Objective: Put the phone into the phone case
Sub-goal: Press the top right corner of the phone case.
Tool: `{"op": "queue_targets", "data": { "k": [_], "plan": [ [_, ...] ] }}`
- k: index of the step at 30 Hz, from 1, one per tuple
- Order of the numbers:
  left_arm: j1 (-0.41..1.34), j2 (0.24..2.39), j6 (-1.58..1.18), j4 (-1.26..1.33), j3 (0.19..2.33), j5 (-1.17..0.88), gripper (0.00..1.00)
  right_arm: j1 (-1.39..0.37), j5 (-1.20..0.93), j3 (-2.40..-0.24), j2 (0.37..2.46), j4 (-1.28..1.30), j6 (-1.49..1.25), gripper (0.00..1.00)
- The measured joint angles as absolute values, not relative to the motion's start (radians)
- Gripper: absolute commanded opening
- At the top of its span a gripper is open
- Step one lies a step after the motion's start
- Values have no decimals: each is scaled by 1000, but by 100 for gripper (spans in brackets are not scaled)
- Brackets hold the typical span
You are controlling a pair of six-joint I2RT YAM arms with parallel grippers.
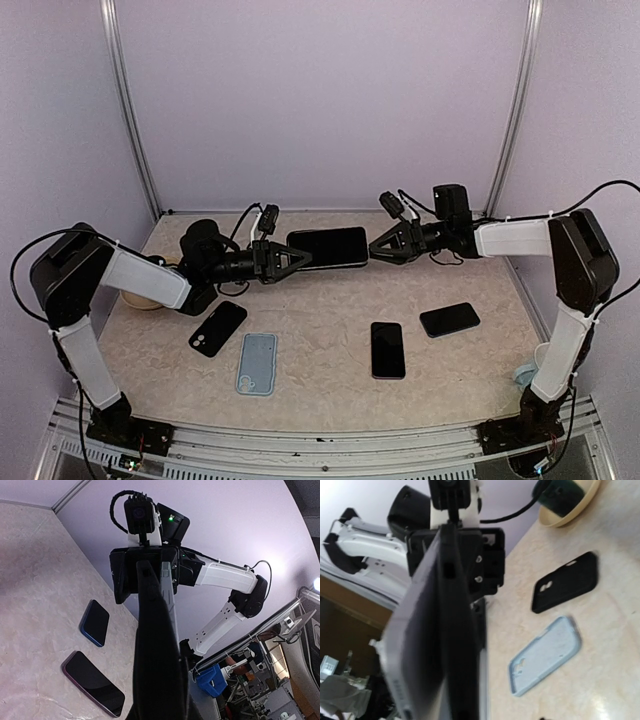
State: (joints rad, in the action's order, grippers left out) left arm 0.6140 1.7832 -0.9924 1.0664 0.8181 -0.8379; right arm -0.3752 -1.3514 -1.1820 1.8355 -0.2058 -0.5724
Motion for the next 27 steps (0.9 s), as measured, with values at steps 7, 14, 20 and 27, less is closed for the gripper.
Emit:
{"op": "queue_targets", "data": {
  "k": [7,14,20,27],
  "plan": [
    [614,1815,-1027,1135,818,-888,0,-375,-1417,-1090,1829,-516,-798,47],
    [615,1834,-1046,1148,818,-906,0,-375,-1458,-1031,1830,-947,-1134,44],
    [622,1840,-1050,1164,818,-910,0,-375,-1462,-1031,1856,-1145,-1295,42],
    [630,1840,-1049,1166,818,-913,0,-375,-1439,-1039,1866,-1058,-1238,45]
  ]
}}
